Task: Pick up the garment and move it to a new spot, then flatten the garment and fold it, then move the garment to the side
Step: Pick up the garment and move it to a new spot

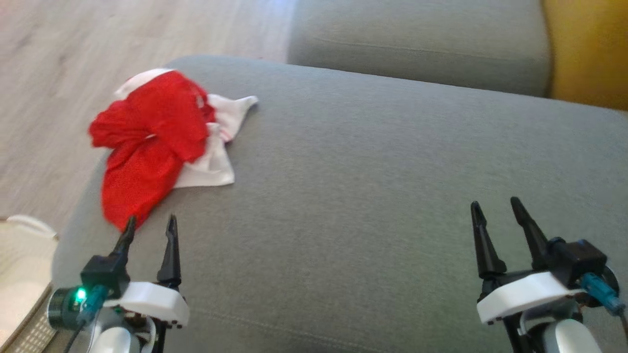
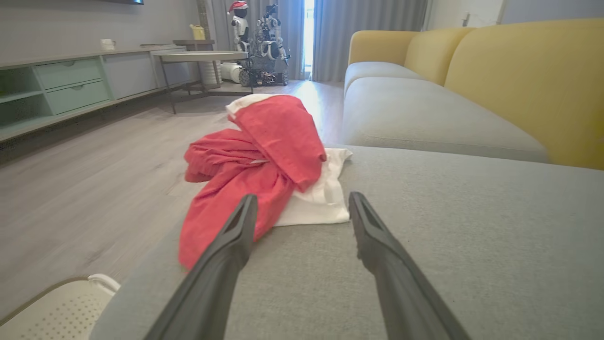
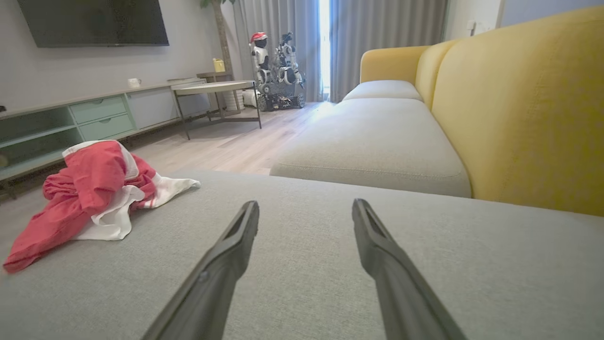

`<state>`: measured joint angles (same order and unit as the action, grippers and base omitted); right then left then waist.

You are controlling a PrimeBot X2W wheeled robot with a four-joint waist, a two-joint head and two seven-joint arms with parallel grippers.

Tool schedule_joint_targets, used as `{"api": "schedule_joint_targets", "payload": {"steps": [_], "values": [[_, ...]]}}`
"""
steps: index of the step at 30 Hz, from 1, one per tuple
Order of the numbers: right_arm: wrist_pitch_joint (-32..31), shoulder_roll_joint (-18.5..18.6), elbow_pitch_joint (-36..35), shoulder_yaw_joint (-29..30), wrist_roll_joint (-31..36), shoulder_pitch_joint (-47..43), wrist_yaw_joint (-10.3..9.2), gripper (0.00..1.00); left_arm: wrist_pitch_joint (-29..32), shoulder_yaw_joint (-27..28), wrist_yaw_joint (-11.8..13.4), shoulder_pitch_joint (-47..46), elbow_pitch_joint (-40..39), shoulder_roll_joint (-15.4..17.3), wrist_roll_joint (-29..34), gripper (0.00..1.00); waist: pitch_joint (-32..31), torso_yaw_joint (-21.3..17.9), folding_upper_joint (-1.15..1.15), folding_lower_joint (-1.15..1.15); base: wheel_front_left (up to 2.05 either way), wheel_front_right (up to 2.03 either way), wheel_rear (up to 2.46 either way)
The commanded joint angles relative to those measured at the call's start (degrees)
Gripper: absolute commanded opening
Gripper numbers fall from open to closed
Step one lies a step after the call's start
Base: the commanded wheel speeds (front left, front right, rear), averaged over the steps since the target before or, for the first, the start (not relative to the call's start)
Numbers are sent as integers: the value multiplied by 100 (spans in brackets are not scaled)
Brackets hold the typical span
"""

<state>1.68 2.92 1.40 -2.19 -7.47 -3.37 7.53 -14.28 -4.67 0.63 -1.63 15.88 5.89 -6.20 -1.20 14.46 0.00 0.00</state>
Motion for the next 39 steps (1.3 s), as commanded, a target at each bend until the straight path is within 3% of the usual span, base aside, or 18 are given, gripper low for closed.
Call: {"api": "schedule_joint_targets", "payload": {"steps": [1, 8, 14, 32, 39], "values": [[-22, 27, -232, -171, 59, 145, -4, 100, -72, 235, 45, -291, -174, 139, -40, 100, -1, 365, 0, 0, 0, 0, 0], [-27, 10, -234, -272, 108, 155, -4, 100, -72, 338, 117, -245, -172, 233, -56, 100, 5, 791, 0, 0, 0, 0, 0], [-41, 2, -209, -321, 120, 172, -4, 100, -72, 375, 134, -241, -183, 266, -96, 100, 14, 901, 0, 0, 0, 0, 0], [-61, -3, -140, -320, 62, 182, -4, 100, -72, 314, 157, -361, -93, 262, -152, 100, 33, 834, 0, 0, 0, 0, 0], [-163, -3, -257, -393, 102, 316, -4, 100, -40, 303, 67, -959, 90, 308, -264, 100, 328, 568, 0, 0, 0, 0, 0]]}}
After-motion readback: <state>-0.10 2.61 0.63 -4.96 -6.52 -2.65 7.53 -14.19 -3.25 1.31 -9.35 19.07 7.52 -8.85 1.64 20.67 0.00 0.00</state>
